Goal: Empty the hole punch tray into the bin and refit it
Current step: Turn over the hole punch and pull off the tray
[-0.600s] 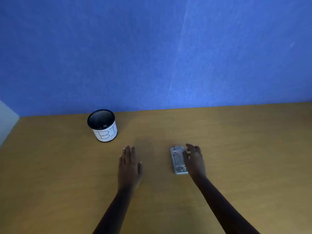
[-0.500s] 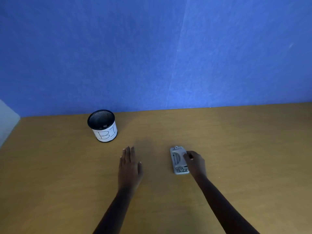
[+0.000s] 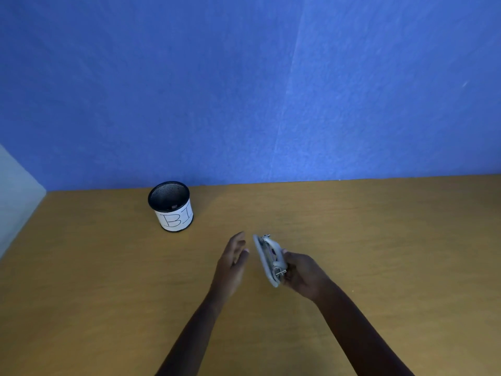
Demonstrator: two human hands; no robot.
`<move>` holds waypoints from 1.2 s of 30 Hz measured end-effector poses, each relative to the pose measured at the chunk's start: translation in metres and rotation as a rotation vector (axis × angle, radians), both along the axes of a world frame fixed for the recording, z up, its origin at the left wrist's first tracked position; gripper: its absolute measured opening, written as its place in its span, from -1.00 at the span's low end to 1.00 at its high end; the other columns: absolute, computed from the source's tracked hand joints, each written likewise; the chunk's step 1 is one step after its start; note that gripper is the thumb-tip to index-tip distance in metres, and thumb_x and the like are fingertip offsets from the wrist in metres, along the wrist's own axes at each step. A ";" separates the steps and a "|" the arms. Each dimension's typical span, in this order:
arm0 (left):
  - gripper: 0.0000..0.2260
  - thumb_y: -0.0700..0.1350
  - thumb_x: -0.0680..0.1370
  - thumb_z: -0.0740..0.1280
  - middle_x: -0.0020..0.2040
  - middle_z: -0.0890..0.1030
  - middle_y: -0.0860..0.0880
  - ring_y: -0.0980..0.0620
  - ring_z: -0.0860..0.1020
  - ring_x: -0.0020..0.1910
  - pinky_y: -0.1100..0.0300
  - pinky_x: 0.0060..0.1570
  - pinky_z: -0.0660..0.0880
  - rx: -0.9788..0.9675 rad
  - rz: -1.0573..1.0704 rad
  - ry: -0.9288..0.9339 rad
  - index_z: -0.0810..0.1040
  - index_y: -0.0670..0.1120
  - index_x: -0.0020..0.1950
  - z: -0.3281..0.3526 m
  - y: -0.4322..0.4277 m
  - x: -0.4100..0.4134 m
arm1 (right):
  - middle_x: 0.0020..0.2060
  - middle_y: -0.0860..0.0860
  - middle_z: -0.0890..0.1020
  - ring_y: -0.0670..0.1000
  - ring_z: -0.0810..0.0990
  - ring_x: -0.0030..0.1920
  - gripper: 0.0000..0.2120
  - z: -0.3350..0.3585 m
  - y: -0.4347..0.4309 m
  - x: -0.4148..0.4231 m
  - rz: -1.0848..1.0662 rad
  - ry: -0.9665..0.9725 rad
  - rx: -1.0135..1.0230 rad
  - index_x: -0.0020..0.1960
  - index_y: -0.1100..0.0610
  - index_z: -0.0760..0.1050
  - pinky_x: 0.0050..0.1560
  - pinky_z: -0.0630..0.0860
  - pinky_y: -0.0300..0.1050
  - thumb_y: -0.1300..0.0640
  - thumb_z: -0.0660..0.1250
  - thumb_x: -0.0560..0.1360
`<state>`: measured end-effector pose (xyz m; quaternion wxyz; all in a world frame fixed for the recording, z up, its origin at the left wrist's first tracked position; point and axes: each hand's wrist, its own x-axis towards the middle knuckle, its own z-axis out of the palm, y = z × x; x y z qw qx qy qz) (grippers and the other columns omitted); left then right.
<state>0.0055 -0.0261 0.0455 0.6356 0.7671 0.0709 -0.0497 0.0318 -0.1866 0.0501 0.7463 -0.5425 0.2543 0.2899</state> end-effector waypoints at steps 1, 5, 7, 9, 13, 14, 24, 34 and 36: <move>-0.64 -0.29 0.61 0.12 0.29 0.45 -0.21 0.02 0.41 0.21 0.32 -0.03 0.40 -0.076 -0.005 0.035 0.28 -0.19 0.42 0.003 -0.002 0.001 | -0.54 0.02 0.59 -0.06 0.54 -0.55 -0.71 0.002 0.001 -0.001 0.045 0.019 0.032 -0.21 0.20 0.49 -0.48 0.46 -0.24 0.17 0.09 0.60; -0.67 -0.28 0.61 0.11 0.16 0.49 -0.17 -0.08 0.48 0.15 0.34 -0.12 0.52 -0.347 -0.014 0.119 0.33 -0.24 0.37 0.014 -0.003 -0.001 | -0.51 0.02 0.62 -0.07 0.58 -0.54 -0.71 0.012 0.002 -0.002 0.168 0.064 0.142 -0.15 0.24 0.52 -0.52 0.50 -0.29 0.19 0.08 0.60; -0.69 -0.28 0.60 0.14 0.13 0.53 -0.21 -0.12 0.53 0.07 0.27 -0.18 0.60 -0.416 -0.017 0.110 0.38 -0.25 0.33 0.018 0.000 -0.005 | -0.52 0.02 0.63 -0.08 0.59 -0.54 -0.71 0.017 0.002 -0.003 0.202 0.084 0.205 -0.15 0.26 0.52 -0.52 0.50 -0.31 0.23 0.07 0.59; -0.71 -0.28 0.59 0.16 0.11 0.56 -0.22 -0.10 0.57 0.02 0.24 -0.18 0.61 -0.429 -0.021 0.110 0.42 -0.28 0.29 0.022 0.002 -0.008 | -0.53 0.03 0.63 -0.08 0.59 -0.55 -0.68 0.023 0.002 -0.005 0.216 0.087 0.270 -0.17 0.29 0.52 -0.55 0.49 -0.31 0.30 0.03 0.59; -0.73 -0.28 0.58 0.17 0.08 0.57 -0.27 -0.13 0.57 0.01 0.15 -0.15 0.60 -0.444 0.035 0.134 0.44 -0.32 0.26 0.028 0.003 -0.007 | -0.43 0.03 0.67 -0.06 0.61 -0.48 -0.68 0.029 0.003 -0.008 0.262 0.019 0.310 -0.07 0.28 0.55 -0.53 0.51 -0.26 0.28 0.02 0.59; -0.74 -0.28 0.58 0.18 0.02 0.58 -0.23 -0.09 0.58 -0.06 0.20 -0.21 0.61 -0.453 0.060 0.139 0.44 -0.33 0.24 0.030 0.002 -0.006 | -0.41 0.03 0.66 -0.05 0.60 -0.45 -0.71 0.029 0.003 -0.009 0.289 -0.008 0.261 0.00 0.26 0.52 -0.50 0.51 -0.24 0.22 0.03 0.60; -0.81 -0.33 0.58 0.16 -0.11 0.54 -0.16 -0.06 0.56 -0.17 0.16 -0.27 0.64 -0.746 0.277 0.258 0.40 -0.31 0.18 0.042 -0.005 -0.004 | -0.11 0.02 0.72 0.01 0.71 -0.15 -0.67 0.032 -0.007 -0.012 0.133 -0.194 0.271 0.12 0.11 0.50 -0.23 0.64 -0.22 -0.06 0.09 0.57; -0.84 -0.30 0.57 0.21 -0.49 0.64 -0.07 0.04 0.64 -0.46 0.25 -0.42 0.63 -0.752 0.241 0.288 0.47 -0.23 -0.20 0.044 -0.014 -0.007 | -0.24 0.20 0.54 -0.01 0.64 -0.53 -0.82 0.037 -0.002 -0.007 -0.083 -0.072 0.165 -0.10 0.26 0.42 -0.56 0.56 -0.28 0.15 0.17 0.58; -0.83 -0.29 0.58 0.19 -0.39 0.61 -0.13 -0.02 0.62 -0.39 0.24 -0.42 0.63 -0.751 0.267 0.309 0.46 -0.22 -0.20 0.045 -0.015 -0.007 | -0.22 0.19 0.54 0.03 0.65 -0.45 -0.82 0.040 -0.002 -0.008 -0.083 -0.088 0.137 -0.08 0.27 0.43 -0.54 0.58 -0.28 0.16 0.18 0.58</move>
